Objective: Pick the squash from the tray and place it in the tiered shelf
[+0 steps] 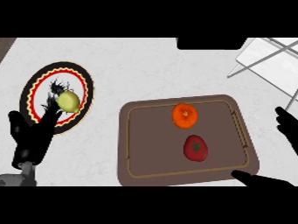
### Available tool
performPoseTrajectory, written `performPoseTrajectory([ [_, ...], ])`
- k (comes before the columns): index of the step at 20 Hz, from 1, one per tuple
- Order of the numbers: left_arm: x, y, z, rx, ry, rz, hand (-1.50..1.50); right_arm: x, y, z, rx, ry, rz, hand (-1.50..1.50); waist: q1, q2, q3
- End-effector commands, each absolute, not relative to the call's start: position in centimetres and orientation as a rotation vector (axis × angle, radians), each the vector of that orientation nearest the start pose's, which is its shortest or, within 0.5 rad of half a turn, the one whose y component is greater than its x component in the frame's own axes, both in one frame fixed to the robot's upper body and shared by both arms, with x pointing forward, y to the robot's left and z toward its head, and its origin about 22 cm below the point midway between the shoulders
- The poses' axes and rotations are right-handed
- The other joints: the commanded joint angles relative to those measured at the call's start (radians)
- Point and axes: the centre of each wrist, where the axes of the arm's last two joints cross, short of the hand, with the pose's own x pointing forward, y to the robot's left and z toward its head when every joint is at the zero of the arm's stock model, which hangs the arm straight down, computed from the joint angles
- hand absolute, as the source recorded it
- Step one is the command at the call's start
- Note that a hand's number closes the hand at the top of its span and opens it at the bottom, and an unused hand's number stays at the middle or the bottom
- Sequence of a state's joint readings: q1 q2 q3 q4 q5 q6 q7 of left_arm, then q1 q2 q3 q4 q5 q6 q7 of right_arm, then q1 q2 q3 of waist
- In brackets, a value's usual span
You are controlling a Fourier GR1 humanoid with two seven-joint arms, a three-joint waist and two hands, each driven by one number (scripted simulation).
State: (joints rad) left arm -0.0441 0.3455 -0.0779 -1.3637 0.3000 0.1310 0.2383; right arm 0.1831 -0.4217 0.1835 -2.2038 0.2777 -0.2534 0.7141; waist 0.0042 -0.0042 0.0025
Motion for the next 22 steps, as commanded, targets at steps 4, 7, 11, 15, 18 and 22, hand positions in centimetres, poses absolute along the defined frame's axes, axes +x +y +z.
performPoseTrajectory([
  [4,24.9,30.3,-2.2,0.082,-1.113,0.023,0.00,20.6,-20.4,16.7,-0.644,-1.188,0.248,-1.50,0.014,0.007,-0.005],
  [7,24.8,28.7,-2.4,0.091,-1.124,0.007,0.00,22.4,-18.3,17.3,-0.694,-1.121,0.236,-1.50,0.020,0.007,-0.006],
  [11,24.1,28.8,-2.8,0.073,-1.116,0.030,0.00,25.6,-18.0,17.2,-0.777,-1.022,0.259,-1.50,0.024,0.006,-0.006],
  [15,24.9,29.0,-2.2,0.072,-1.123,0.022,0.00,28.2,-14.2,15.9,-0.759,-0.975,0.286,-1.50,0.024,0.008,-0.005],
  [18,24.7,28.9,-2.6,0.085,-1.113,0.020,0.00,28.0,-13.7,15.2,-0.741,-0.900,0.329,-1.50,0.007,0.004,-0.005],
  [22,26.3,28.7,-2.0,0.096,-1.120,0.040,0.00,28.8,-11.9,13.6,-0.746,-0.868,0.405,-1.50,-0.003,0.005,-0.004],
])
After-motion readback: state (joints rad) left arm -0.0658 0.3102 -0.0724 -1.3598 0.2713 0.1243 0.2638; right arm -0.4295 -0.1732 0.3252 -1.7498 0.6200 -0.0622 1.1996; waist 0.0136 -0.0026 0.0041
